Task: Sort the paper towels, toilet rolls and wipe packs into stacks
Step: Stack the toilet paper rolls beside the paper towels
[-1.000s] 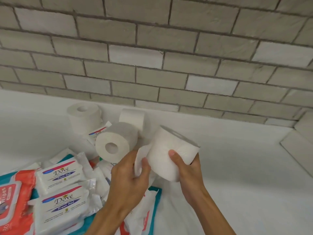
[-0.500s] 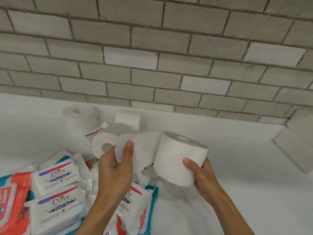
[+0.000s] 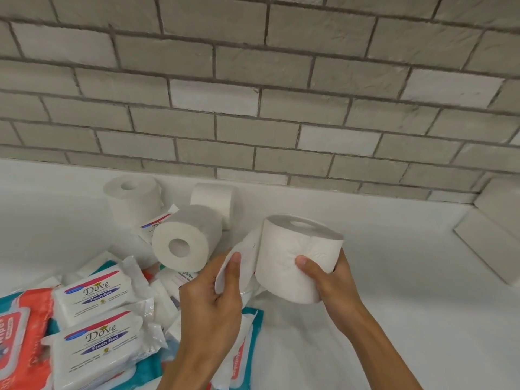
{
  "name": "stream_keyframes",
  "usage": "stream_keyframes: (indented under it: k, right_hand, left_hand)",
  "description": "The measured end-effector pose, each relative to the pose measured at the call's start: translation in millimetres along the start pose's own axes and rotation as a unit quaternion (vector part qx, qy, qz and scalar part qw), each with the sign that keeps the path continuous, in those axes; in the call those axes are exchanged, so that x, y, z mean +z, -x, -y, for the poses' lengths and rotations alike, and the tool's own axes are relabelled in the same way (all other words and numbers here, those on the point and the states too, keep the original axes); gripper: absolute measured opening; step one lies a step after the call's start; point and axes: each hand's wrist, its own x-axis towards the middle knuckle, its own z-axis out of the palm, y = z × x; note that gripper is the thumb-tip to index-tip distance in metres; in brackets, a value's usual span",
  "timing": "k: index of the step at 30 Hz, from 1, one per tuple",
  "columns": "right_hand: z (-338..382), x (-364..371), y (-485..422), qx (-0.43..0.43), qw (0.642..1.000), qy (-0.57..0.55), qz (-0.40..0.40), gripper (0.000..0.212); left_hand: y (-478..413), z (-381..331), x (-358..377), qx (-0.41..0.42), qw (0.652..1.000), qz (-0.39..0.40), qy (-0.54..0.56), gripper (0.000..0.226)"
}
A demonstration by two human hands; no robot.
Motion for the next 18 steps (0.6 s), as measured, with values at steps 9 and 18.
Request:
stream_keyframes:
  k: [9,18]
  right_hand:
    - [10,41,11,-0.094,0.99,0.043,-0.091,0.091]
    - [17,47,23,-0.118,0.992,-0.045,0.017,0.056]
  left_hand:
    - [7,4,28,0.037,0.999,0.006,-0.036,0.024]
    - [-1,14,28,0.044,0.996,0.074,-0.009,0.076]
